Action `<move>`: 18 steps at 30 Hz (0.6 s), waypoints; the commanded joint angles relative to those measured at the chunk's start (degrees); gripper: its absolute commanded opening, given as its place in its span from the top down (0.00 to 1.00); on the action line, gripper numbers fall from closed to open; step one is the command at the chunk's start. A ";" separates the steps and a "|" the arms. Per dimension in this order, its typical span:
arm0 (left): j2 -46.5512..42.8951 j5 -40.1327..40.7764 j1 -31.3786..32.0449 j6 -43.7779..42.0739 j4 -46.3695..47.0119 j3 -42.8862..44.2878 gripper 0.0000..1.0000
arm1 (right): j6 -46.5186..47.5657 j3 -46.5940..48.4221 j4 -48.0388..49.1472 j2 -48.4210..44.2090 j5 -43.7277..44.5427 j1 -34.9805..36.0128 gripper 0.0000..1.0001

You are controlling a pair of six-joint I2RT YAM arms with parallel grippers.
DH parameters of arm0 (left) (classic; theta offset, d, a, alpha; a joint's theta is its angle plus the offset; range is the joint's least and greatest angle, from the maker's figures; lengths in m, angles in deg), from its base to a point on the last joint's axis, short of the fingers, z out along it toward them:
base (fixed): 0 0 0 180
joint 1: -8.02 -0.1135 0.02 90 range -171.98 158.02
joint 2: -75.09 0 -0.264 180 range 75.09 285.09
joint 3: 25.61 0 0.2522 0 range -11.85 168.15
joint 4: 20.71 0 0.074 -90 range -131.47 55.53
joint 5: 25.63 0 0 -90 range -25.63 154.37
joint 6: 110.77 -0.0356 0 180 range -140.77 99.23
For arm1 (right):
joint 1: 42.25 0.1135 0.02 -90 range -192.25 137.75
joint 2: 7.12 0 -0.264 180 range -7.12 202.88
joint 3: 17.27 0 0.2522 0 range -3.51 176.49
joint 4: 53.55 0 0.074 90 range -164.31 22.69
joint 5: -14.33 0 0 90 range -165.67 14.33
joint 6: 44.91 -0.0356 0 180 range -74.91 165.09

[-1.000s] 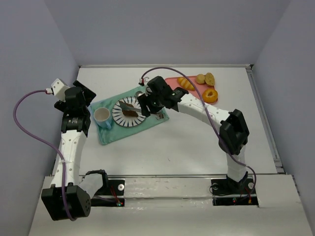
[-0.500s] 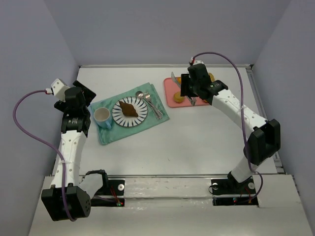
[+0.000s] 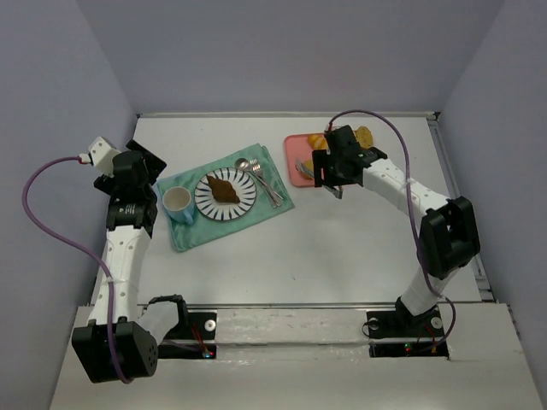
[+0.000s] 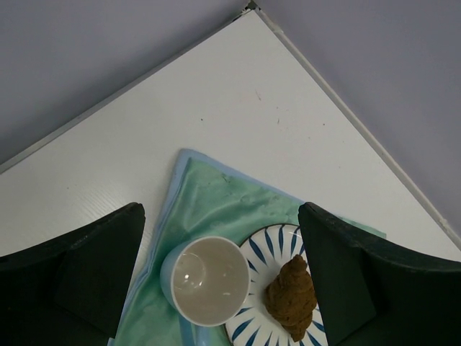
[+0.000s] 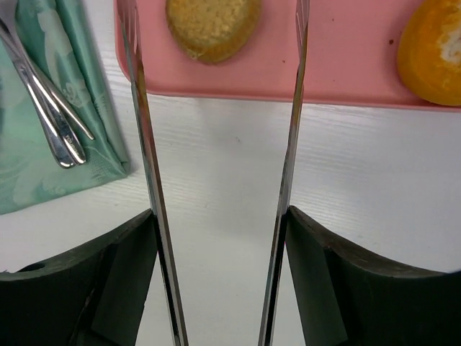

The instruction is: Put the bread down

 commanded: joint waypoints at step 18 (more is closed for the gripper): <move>-1.28 1.64 -0.30 0.44 1.96 -0.57 0.01 | 7.18 3.97 6.53 -3.64 -13.01 2.41 0.69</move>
